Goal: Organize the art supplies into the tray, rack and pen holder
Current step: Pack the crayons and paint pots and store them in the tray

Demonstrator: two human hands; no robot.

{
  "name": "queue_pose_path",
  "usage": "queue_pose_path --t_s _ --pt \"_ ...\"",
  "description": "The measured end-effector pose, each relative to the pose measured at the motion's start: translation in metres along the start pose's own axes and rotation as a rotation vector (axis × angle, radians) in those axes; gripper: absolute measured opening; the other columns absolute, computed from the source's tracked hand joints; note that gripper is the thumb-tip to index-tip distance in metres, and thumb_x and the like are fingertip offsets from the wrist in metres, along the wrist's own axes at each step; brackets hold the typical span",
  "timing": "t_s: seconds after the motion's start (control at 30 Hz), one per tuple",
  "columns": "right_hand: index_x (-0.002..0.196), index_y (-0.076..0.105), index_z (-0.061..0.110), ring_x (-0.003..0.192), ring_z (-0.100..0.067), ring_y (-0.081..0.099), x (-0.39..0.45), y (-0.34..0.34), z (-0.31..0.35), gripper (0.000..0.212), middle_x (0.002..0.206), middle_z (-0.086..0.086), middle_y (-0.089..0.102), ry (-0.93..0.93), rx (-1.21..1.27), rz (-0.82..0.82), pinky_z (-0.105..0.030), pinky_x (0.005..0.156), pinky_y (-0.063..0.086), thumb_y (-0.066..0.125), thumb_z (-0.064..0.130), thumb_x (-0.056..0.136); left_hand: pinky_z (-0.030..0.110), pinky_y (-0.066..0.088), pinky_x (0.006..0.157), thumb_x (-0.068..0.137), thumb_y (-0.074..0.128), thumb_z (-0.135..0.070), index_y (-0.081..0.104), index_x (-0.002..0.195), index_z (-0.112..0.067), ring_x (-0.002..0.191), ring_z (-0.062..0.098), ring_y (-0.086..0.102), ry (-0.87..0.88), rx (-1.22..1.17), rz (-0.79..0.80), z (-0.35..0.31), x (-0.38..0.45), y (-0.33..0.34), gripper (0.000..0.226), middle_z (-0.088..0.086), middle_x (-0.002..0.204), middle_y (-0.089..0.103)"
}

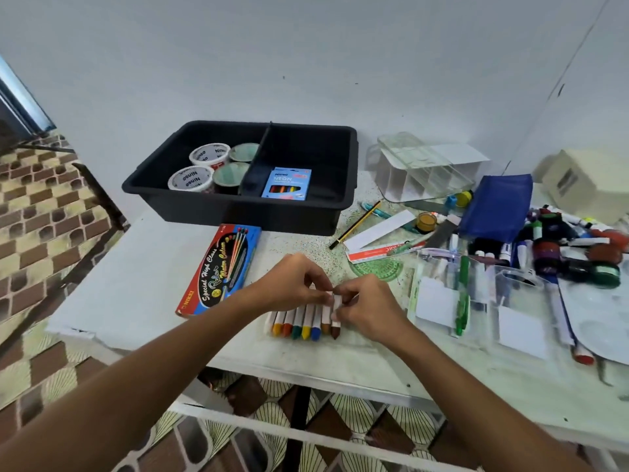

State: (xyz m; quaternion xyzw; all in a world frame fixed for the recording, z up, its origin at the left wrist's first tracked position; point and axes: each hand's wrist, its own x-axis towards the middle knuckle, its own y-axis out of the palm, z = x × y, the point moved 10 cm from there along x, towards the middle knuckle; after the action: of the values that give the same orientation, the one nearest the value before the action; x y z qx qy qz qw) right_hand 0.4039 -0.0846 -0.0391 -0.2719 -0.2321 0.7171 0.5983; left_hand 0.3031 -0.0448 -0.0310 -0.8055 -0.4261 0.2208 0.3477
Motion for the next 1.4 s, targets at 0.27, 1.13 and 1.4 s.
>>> queue_pose_path --t_s 0.27,1.13,1.4 --pt "0.111 0.071 0.006 0.091 -0.021 0.065 -0.004 0.003 -0.003 0.036 0.099 -0.01 0.071 0.107 -0.067 -0.01 -0.021 0.069 0.046 0.075 0.004 0.075 0.017 0.037 0.059 0.076 0.078 -0.036 0.077 0.089 -0.023 0.065 0.001 0.05 0.151 0.153 0.002 -0.007 -0.005 0.01 0.018 -0.013 0.075 0.06" --pt "0.094 0.072 -0.005 0.065 -0.025 0.072 -0.009 0.014 -0.014 0.014 0.077 -0.021 0.072 0.215 0.045 0.123 -0.031 0.061 0.061 0.072 -0.002 0.081 0.023 0.04 0.068 0.072 0.075 -0.054 0.073 0.107 -0.021 0.084 0.005 0.049 0.231 0.278 0.15 -0.013 -0.012 0.023 0.047 -0.012 0.091 0.055" --pt "0.084 0.073 -0.005 0.053 -0.015 0.066 -0.009 0.014 -0.012 0.007 0.064 -0.01 0.068 0.125 0.074 0.149 -0.024 0.055 0.057 0.074 -0.001 0.079 0.023 0.042 0.089 0.058 0.063 -0.08 0.067 0.117 -0.017 0.105 0.005 0.048 0.334 0.324 0.183 -0.016 -0.03 0.028 0.086 -0.007 0.114 0.057"
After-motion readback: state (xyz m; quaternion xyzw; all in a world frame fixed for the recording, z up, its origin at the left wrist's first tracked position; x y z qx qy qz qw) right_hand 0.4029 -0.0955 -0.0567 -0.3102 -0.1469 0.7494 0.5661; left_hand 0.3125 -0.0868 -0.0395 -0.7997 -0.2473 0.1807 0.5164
